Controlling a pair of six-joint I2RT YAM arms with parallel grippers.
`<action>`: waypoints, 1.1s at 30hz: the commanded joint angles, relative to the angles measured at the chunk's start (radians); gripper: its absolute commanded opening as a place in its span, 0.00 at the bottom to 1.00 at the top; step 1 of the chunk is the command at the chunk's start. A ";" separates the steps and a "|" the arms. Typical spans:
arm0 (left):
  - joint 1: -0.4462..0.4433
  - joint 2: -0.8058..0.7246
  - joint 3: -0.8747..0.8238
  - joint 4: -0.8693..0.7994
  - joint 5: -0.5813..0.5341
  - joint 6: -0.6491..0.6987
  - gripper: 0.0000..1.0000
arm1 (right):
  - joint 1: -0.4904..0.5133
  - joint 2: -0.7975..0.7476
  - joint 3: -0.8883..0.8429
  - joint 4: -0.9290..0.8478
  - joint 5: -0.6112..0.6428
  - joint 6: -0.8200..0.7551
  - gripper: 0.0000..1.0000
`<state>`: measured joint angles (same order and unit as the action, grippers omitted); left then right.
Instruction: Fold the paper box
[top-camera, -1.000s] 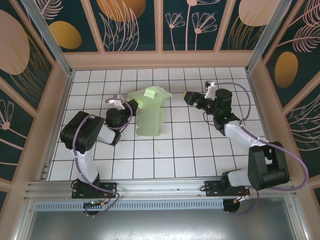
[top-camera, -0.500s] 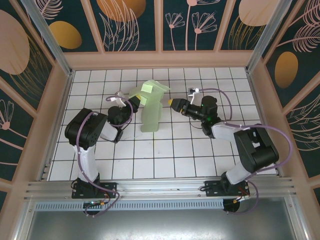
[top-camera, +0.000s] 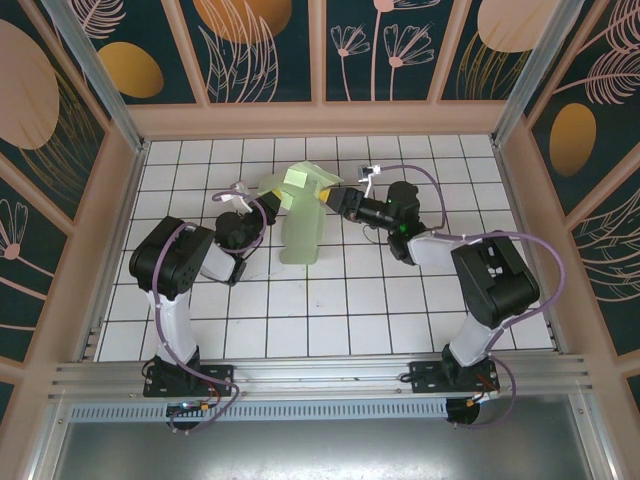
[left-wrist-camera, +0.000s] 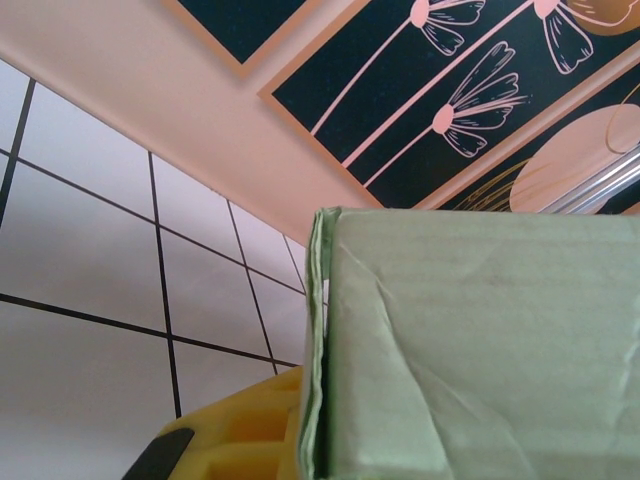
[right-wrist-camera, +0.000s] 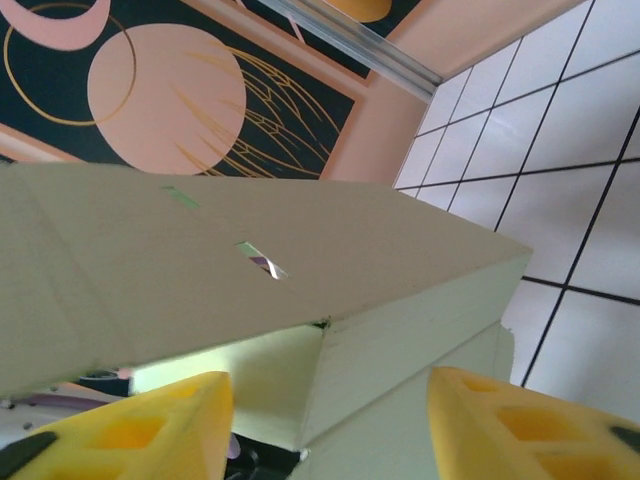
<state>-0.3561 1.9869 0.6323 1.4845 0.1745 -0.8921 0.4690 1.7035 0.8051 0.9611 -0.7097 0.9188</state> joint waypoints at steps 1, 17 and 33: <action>0.002 -0.027 0.000 0.033 0.002 0.021 0.00 | 0.010 0.023 0.042 0.005 -0.019 0.010 0.48; 0.002 -0.104 -0.032 -0.075 -0.051 0.135 0.00 | 0.010 0.027 0.076 -0.220 0.001 -0.010 0.09; 0.002 -0.100 -0.030 -0.105 -0.071 0.110 0.00 | -0.017 -0.041 0.046 -0.269 0.039 -0.085 0.37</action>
<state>-0.3542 1.9171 0.5961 1.3716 0.1139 -0.7704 0.4690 1.7138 0.8631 0.7090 -0.6979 0.8810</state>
